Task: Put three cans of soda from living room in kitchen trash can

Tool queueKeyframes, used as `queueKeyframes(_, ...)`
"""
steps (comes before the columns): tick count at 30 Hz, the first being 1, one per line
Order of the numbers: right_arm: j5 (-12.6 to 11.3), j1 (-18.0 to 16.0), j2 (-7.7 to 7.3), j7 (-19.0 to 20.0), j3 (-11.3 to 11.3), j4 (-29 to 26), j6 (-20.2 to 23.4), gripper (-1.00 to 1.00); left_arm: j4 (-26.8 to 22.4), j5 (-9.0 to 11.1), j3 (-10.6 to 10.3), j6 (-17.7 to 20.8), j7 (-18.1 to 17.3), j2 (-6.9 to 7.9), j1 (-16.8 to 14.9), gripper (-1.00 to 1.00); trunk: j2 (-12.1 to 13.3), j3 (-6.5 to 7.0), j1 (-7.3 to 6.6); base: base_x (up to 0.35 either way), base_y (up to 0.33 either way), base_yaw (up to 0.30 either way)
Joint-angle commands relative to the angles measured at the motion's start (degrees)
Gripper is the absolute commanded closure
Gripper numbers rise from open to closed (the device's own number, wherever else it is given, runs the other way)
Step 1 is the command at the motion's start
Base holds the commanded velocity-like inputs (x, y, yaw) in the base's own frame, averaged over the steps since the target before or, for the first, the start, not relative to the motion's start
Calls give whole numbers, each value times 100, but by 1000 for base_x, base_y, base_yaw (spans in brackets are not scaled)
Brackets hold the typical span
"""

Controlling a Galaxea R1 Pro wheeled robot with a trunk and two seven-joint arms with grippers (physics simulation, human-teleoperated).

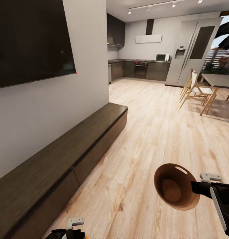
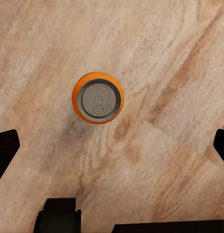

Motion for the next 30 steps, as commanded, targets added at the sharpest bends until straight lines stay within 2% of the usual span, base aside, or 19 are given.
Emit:
queueKeyframes(1, -60, -3, 0, 19, 0, -2, 3, 100, 0, 0, 0, 0, 0, 0, 0, -100, 0, -8, 0, 0, 0, 0)
queueKeyframes(14, -61, -7, -2, 22, 66, -10, 3, 100, 0, 0, -2, 0, -2, 0, 0, -100, 0, -121, 0, 0, 0, 0)
queueKeyframes(25, -49, -84, 16, 27, 61, -36, 3, 100, -213, -11, -9, 12, -2, -25, 0, -100, 0, -134, 0, 0, 0, 0)
queueKeyframes(30, -65, -268, 132, 23, 76, -38, 3, 100, -319, -24, -16, 16, -2, -39, 0, -100, 0, -134, 0, 0, 0, 0)
